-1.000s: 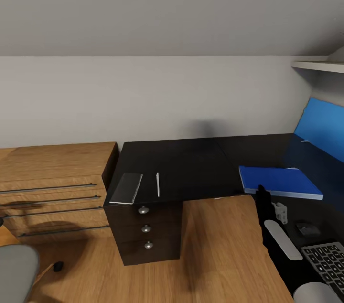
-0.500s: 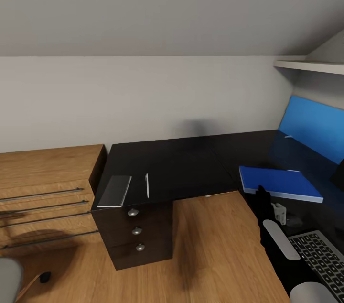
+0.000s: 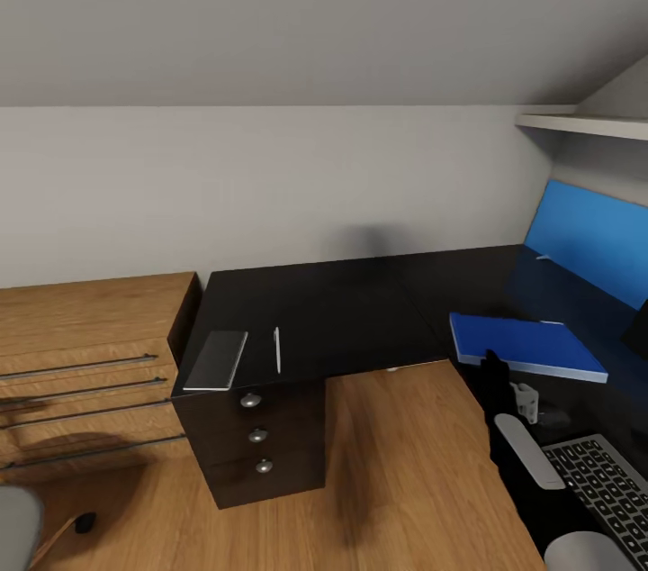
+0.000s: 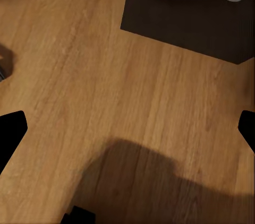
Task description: In the bedroom, organize the workspace by keeping the computer under the desk, ensuring the monitor is on the desk, placing the keyboard on the desk next to the monitor, placing the mouse on the desk next to the keyboard, moving the folder from the swivel chair onto the desk next to the mouse, stacking the notebook on top of the folder with the pen on top of the notebook, and positioning the swivel chair next to the desk.
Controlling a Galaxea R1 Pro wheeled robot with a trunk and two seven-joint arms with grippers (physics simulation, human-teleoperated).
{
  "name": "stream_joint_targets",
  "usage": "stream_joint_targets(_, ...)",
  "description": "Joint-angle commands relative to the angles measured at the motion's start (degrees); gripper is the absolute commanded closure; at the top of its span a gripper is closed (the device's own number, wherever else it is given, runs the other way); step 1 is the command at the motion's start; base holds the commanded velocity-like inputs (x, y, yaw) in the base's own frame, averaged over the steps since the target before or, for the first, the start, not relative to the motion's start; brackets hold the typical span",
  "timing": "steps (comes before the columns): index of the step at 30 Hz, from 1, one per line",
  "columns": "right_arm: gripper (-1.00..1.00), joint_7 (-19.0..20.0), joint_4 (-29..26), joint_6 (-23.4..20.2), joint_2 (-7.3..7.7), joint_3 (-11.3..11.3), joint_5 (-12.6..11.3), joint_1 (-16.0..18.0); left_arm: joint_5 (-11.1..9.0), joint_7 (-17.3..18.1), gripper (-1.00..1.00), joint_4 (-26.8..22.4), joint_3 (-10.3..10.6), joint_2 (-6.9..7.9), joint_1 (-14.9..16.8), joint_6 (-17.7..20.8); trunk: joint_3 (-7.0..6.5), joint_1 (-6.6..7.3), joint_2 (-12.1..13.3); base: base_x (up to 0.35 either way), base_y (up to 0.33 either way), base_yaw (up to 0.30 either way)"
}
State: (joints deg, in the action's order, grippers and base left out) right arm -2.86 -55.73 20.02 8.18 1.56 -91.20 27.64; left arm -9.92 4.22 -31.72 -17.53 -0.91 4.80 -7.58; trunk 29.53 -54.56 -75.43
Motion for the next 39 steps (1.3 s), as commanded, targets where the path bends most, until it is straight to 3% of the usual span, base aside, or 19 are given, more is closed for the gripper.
stream_joint_targets(1,1.00,-0.3,-0.1,0.3,-0.28,-0.2,0.2,0.0,-0.5,0.4,-1.00,-0.1,-0.3,-0.18,0.0,-0.1,0.06,0.00,0.0,0.000,0.000,0.000)
stream_joint_targets(4,1.00,-0.2,-0.1,0.2,-1.25,-0.3,1.1,0.0,-0.5,0.4,-1.00,-0.2,-0.4,-0.26,0.0,-0.1,0.06,0.00,0.0,0.000,0.000,0.000)
stream_joint_targets(6,1.00,0.0,-0.2,0.2,-1.90,0.3,0.4,0.0,-0.6,0.4,-1.00,-0.3,-0.3,-0.13,0.0,-0.6,0.06,0.00,0.0,0.000,0.000,0.000)
stream_joint_targets(12,1.00,0.0,-0.2,0.2,-1.52,0.4,-0.9,0.0,-0.5,0.5,-1.00,-0.3,-0.3,0.02,0.0,-2.4,0.06,0.00,0.0,0.031,0.000,0.000)
stream_joint_targets(23,1.00,-0.1,0.0,0.5,-1.48,0.2,-1.1,0.0,-0.5,0.5,-1.00,-0.3,-0.3,0.04,0.0,-2.5,0.06,0.00,0.0,0.268,0.000,0.000)
stream_joint_targets(27,1.00,-0.1,0.2,0.9,-1.41,-1.0,-1.0,0.0,-0.8,0.3,-1.00,-0.3,-0.5,0.04,0.0,-2.4,0.06,0.00,0.0,0.037,0.000,0.000)
stream_joint_targets(28,1.00,-0.1,0.2,1.1,-1.41,-2.7,-1.0,0.0,-0.8,0.3,-1.00,-0.3,-0.5,0.04,0.0,-2.4,0.06,0.00,0.0,0.007,0.000,0.000)
stream_joint_targets(32,1.00,-0.3,0.2,1.2,-1.41,-4.8,-0.8,0.0,-0.8,0.2,-1.00,-0.3,-0.6,0.04,0.0,-2.4,0.77,-0.88,-1.6,0.002,0.000,0.000)
stream_joint_targets(39,1.00,-0.3,0.7,1.3,-1.36,-5.5,-0.8,0.0,-0.8,0.1,-1.00,-0.3,-0.6,0.04,0.0,-2.4,2.03,-2.41,-4.4,0.000,0.000,0.000)
